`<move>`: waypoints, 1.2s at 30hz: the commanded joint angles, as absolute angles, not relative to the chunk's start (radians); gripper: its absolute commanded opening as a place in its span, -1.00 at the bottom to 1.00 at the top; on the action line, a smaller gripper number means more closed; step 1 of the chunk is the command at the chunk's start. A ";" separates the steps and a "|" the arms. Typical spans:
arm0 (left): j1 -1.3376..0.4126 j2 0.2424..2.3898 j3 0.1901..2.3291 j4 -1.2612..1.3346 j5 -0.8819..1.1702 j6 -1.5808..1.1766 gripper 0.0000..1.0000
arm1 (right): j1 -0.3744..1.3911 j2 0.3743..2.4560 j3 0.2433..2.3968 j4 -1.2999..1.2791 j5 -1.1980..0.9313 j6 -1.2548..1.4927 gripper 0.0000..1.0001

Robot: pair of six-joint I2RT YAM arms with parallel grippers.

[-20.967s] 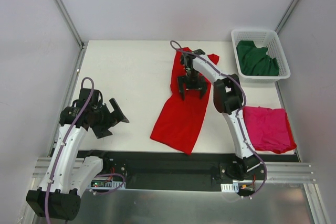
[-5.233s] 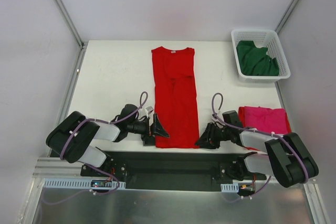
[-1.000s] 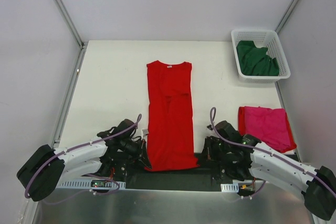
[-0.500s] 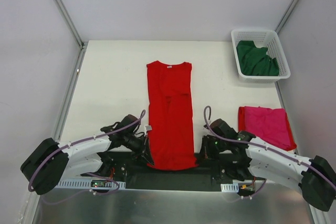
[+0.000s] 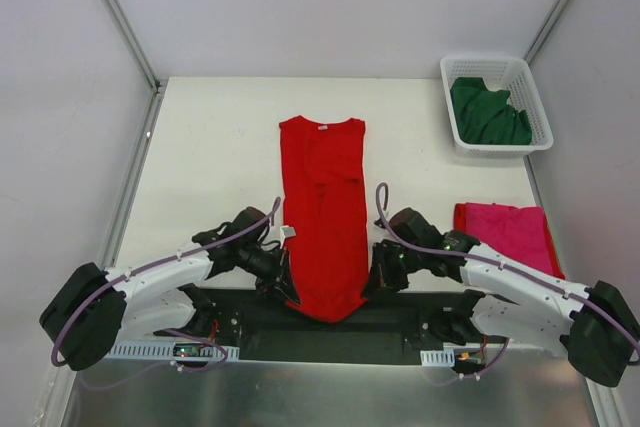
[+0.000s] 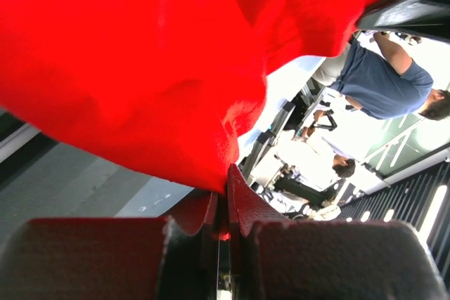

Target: Fold and stack the t-shirts

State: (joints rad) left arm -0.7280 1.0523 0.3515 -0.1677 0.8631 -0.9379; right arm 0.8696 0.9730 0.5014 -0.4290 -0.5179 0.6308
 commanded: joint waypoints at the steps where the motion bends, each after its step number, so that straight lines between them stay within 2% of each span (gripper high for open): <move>1: -0.738 1.025 0.432 -0.202 0.882 -0.937 -1.00 | 0.876 0.988 0.609 -0.512 -0.489 0.577 -0.98; 16: -0.724 1.020 0.571 -0.425 0.793 -0.804 -1.00 | 0.841 1.011 0.742 -0.670 -0.437 0.462 -0.98; 25: -0.614 1.063 0.594 -0.454 0.792 -0.721 -1.00 | 0.724 1.023 0.767 -0.706 -0.471 0.382 -0.98; 36: -0.477 1.204 0.713 -0.477 0.822 -0.620 -1.00 | 0.634 1.150 0.848 -0.706 -0.511 0.284 -0.98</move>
State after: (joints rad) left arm -0.5289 1.1877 0.6613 -0.4534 0.8028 -0.6861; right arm 0.6689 1.1202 0.7891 -0.6895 -0.4812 0.3412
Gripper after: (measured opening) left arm 0.014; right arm 0.018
